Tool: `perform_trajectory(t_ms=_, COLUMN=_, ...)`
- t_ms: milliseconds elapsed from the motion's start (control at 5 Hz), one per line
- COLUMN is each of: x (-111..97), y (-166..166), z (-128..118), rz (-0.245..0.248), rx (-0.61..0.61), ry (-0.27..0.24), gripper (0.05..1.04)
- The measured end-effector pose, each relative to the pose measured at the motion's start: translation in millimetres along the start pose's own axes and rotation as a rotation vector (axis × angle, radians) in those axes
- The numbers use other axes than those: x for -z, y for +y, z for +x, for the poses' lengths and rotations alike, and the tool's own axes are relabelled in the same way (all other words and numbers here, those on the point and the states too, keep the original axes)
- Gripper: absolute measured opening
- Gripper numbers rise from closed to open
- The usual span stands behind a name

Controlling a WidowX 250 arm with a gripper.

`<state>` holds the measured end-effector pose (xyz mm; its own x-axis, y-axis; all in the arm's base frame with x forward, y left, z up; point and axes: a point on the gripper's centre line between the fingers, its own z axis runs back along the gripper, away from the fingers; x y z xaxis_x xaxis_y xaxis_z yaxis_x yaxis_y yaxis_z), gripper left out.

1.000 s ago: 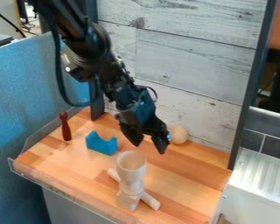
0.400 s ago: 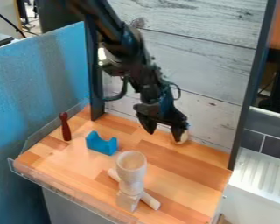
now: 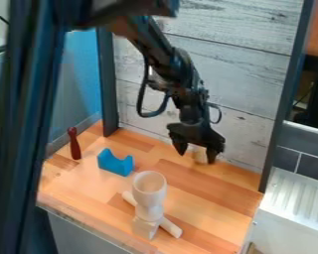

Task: Put the ball in the cup

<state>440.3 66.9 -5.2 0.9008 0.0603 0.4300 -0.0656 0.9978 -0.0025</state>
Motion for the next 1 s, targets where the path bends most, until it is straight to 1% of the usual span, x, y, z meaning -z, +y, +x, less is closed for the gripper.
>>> perform_trajectory(t_ms=200, x=13.2, y=3.9, z=5.6, rz=0.033, rx=-0.004, ry=0.000, gripper=1.001)
perform_trajectory(t_ms=600, x=33.6, y=-2.7, z=11.8, rz=0.071, rx=0.013, ry=0.009, gripper=1.001)
perform_trajectory(t_ms=800, x=40.0, y=-1.4, z=18.5, rz=0.075, rx=-0.008, ry=0.022, gripper=1.001)
perform_trajectory(t_ms=1000, x=43.0, y=-2.1, z=24.3, rz=0.077, rx=-0.015, ry=0.014, gripper=0.962)
